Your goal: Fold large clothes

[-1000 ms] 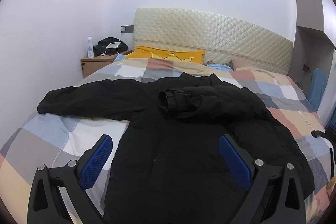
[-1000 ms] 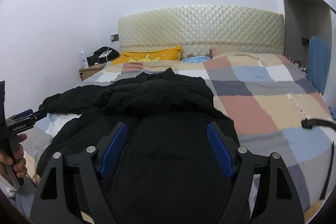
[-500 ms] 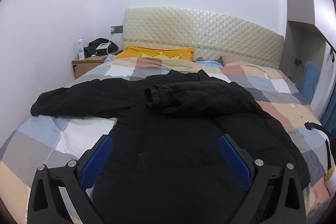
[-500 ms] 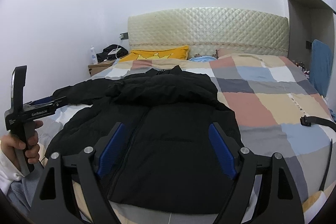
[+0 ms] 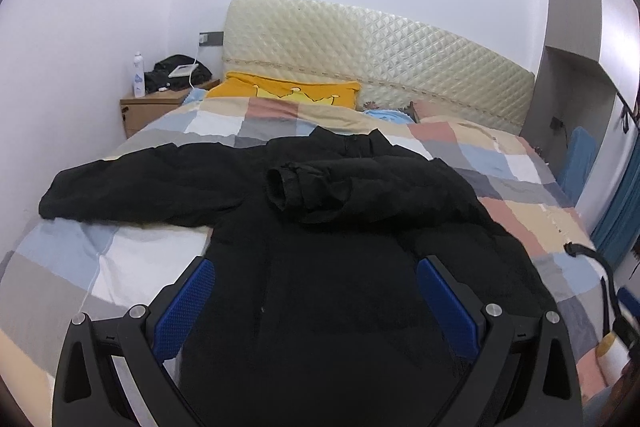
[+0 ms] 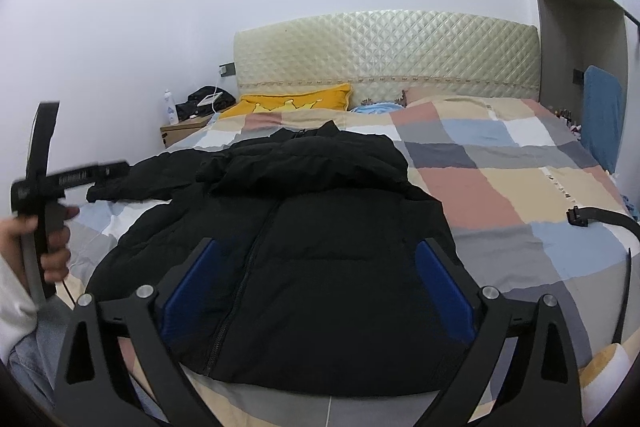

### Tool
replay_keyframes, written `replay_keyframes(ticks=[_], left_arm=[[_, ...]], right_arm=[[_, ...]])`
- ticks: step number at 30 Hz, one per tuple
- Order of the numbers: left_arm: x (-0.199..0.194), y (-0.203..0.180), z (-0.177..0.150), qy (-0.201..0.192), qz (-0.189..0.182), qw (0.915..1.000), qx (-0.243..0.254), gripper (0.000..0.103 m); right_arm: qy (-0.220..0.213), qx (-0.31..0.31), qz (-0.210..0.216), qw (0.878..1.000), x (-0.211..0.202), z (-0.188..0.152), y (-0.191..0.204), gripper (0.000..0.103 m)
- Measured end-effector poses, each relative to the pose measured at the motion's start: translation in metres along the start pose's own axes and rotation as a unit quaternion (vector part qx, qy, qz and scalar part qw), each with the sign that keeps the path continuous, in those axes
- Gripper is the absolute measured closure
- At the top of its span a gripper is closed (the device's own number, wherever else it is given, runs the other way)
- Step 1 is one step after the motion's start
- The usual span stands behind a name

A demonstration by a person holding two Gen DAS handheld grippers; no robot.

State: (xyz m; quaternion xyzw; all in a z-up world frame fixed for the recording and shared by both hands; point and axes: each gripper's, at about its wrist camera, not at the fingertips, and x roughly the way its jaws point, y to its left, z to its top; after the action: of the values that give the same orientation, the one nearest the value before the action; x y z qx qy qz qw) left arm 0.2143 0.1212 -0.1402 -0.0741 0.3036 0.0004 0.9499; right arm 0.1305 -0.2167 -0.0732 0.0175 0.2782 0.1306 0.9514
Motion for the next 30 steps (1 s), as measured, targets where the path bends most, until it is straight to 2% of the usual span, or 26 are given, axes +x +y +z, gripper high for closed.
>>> replay_keyframes(ticks=[7,11,18,23,25,30], left_arm=[[0.019,0.051,0.048,0.022,0.069,0.9973,0.008,0.001],[0.023,0.104,0.083,0.014,0.115,0.9932,0.01,0.001],[0.037,0.201,0.119,0.0,0.15,0.9887,-0.012,0.001],[0.065,0.274,0.111,0.024,0.147,0.9866,-0.067,0.001],[0.079,0.309,0.097,0.037,0.172,0.9784,-0.109,0.001],[0.111,0.367,0.055,0.067,0.136,0.9702,-0.189,0.001]], right_arm=[[0.003,0.003,-0.017,1.0,0.009,-0.002,0.0,0.004],[-0.008,0.011,-0.033,0.999,0.012,0.001,-0.005,0.004],[-0.002,0.026,-0.039,0.999,0.024,0.003,-0.008,0.004],[-0.003,0.018,-0.05,0.999,0.032,0.007,0.0,0.003],[0.003,0.022,-0.051,0.998,0.036,0.007,0.003,0.003],[0.016,0.028,-0.049,0.998,0.042,0.011,0.011,0.002]])
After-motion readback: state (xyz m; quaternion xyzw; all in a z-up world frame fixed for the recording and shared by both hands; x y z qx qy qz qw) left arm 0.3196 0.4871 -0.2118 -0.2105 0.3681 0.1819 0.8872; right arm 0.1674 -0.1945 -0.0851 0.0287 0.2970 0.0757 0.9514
